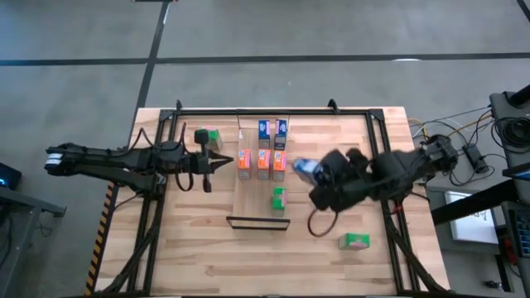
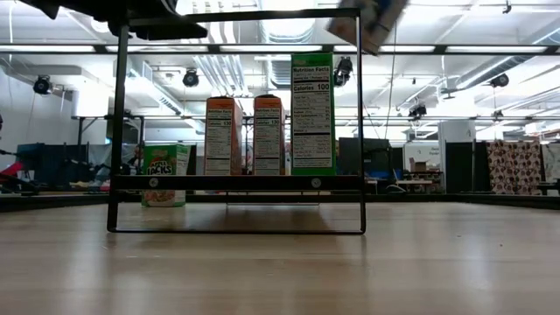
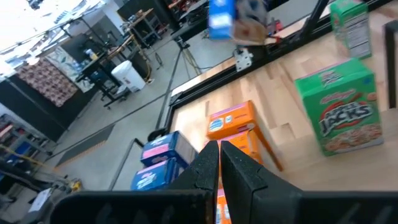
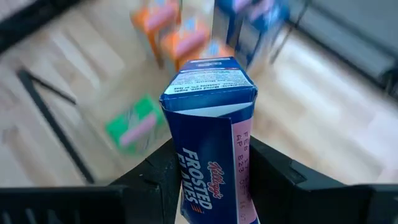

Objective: Stack cereal on shelf
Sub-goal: Put the blue cereal box on the shelf aligned with the other blue cereal boxes

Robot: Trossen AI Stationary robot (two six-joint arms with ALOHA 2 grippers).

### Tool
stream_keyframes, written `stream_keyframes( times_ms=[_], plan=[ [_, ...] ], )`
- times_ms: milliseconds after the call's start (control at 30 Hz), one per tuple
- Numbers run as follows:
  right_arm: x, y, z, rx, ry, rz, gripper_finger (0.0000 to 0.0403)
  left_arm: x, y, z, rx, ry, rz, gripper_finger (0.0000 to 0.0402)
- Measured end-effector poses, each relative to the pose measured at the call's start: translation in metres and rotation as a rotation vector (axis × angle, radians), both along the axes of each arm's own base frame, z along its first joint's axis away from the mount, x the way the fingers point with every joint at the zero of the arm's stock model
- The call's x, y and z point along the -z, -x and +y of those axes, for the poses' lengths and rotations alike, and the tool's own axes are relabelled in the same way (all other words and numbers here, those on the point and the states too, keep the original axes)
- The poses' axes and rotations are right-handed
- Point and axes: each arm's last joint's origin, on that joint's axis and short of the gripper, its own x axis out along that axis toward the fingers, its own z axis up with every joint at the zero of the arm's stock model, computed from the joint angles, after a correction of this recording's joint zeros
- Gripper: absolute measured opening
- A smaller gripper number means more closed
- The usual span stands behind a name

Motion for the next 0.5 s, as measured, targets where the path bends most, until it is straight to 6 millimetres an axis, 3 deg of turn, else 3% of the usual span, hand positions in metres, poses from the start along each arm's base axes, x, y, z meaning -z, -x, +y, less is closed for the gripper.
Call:
stream_keyframes(
  times_ms=[200,500],
  plan=[
    [-0.023,-0.022,-0.034,-0.083,0.143,-0.08,0.0144,-0.001,0.0,0.009,-0.04,-0.038,-0.004,0.0],
    [-0.043,-0.05,-0.101,-0.108,0.236,-0.232,0.0144,0.0,0.003,0.032,-0.158,-0.05,0.015,0.0]
  ],
)
